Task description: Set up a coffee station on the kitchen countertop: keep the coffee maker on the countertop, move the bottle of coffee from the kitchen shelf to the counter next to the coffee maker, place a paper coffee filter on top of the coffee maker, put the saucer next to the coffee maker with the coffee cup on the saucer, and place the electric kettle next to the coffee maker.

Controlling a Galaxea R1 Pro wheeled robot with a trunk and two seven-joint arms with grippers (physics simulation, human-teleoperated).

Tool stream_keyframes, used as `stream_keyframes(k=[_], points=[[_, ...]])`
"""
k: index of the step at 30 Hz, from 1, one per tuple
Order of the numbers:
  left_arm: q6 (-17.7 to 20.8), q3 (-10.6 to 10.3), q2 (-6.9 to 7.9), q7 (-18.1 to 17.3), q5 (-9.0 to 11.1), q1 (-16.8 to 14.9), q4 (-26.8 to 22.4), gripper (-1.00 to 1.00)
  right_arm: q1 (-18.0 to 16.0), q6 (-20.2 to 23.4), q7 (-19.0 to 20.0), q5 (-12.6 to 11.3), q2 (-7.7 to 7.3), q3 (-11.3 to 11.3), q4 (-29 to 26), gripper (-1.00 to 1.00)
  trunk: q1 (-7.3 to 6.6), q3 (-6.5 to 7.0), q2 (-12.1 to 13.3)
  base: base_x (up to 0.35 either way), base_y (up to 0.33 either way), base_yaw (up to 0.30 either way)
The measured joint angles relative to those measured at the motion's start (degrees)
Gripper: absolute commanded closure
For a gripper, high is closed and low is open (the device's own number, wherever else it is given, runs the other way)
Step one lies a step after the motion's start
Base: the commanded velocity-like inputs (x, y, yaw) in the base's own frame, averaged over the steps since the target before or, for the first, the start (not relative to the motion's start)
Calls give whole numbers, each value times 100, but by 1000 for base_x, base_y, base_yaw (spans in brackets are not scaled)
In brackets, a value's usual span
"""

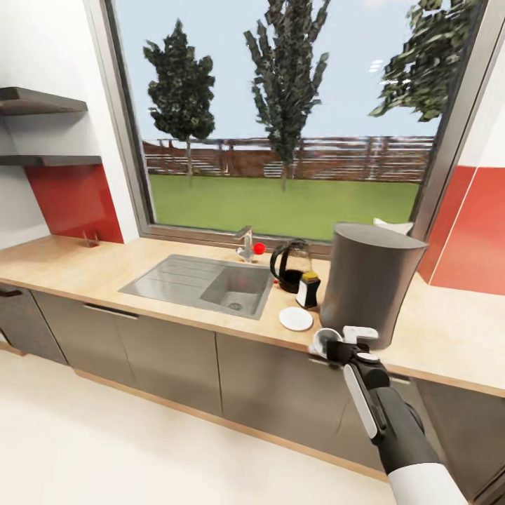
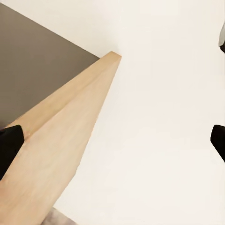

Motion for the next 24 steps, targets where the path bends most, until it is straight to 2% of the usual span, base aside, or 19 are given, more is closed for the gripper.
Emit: stream_keyframes(k=[10, 17, 24], points=[[-5, 9, 0, 0, -2, -1, 0, -100, -4, 5, 0, 6, -1, 0, -5, 100, 0, 0, 0, 17, 312, 0], [-9, 17, 0, 0, -8, -1, -1, -100, 0, 6, -8, -2, 13, 0, -17, 100, -1, 0, -1, 161, 303, -9], [-13, 15, 0, -1, -8, -1, -1, -100, -1, 7, -8, -2, 13, -1, -18, 100, -2, 0, -1, 236, 257, -251]])
